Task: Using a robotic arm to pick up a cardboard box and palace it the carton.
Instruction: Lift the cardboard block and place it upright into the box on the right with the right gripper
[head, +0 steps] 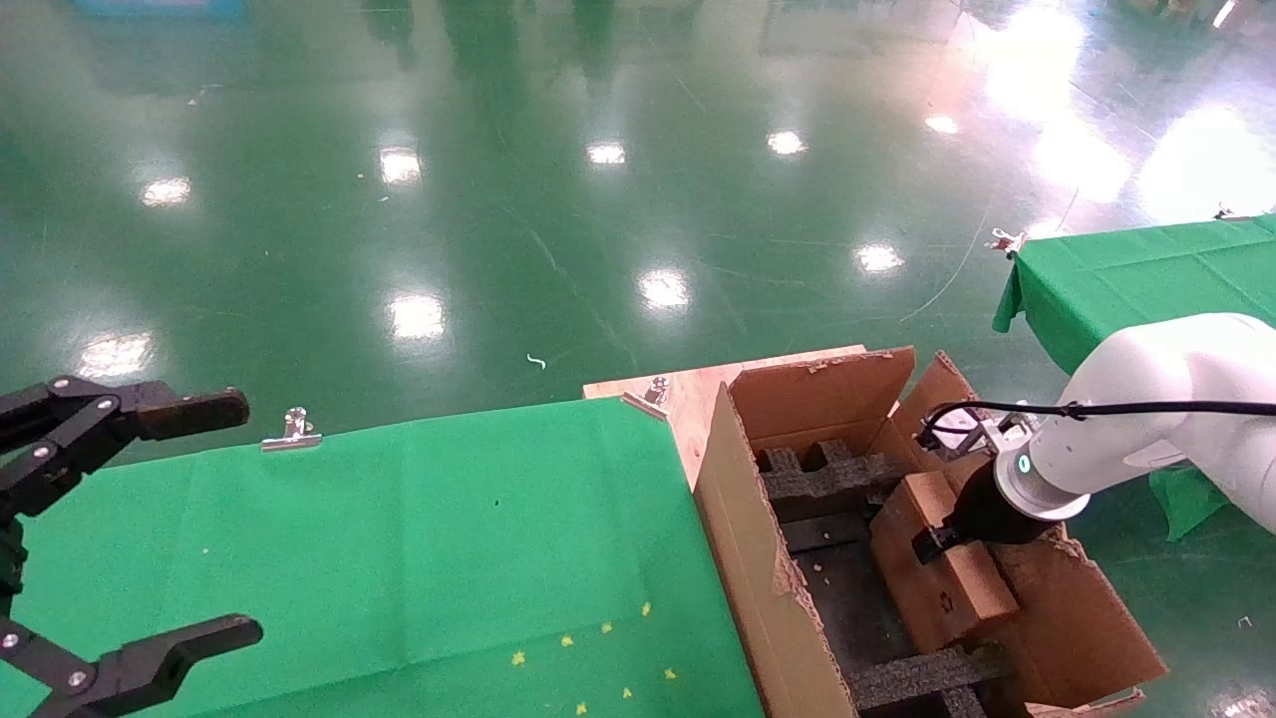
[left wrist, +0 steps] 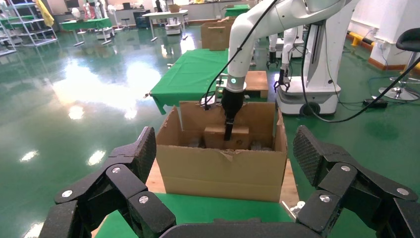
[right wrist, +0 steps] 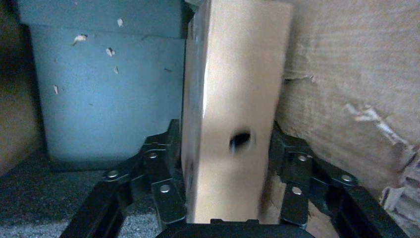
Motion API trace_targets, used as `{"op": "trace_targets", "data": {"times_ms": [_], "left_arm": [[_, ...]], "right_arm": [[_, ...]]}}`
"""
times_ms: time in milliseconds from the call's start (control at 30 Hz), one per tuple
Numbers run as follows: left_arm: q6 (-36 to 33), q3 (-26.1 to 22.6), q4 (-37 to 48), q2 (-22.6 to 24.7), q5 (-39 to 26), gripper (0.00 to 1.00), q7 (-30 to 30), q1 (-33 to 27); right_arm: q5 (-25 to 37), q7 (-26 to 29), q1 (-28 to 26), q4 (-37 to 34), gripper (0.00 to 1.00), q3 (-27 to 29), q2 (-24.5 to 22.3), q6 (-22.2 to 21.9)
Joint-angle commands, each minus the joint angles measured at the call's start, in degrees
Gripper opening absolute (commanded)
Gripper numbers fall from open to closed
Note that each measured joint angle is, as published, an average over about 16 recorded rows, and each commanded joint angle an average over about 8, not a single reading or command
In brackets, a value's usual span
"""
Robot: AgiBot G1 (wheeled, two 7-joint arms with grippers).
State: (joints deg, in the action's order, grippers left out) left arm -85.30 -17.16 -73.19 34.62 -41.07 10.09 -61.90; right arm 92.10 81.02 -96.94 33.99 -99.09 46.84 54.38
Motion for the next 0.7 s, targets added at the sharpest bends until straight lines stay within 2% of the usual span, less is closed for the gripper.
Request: {"op": "trace_targets", "data": {"times_ms": [33, 333, 500, 700], "left_arm": [[0.00, -0.01, 0.00, 0.00, 0.00, 1.00, 0.00, 0.00], [0.01, -0.03, 0.00, -0.01, 0.02, 1.00, -0.02, -0.01], [0.02, -0.04, 0.00, -0.02, 0.03, 1.00, -0.02, -0.01], [0.02, -0.06, 0.00, -0.02, 0.04, 1.00, -0.03, -0.02]], "right_arm": [[0.02, 0.02, -0.16, -0.02, 1.00, 0.04, -0.03, -0.03], [-0.85, 0.07, -3.73, 0.08, 1.00, 1.64, 0.22, -0.93], [-3.37, -0.89, -8.68, 1.83, 1.00, 4.27, 0.04, -0.62], [-9.00, -3.20, -15.36, 6.70, 1.00, 8.57, -1.52, 2.42]]}}
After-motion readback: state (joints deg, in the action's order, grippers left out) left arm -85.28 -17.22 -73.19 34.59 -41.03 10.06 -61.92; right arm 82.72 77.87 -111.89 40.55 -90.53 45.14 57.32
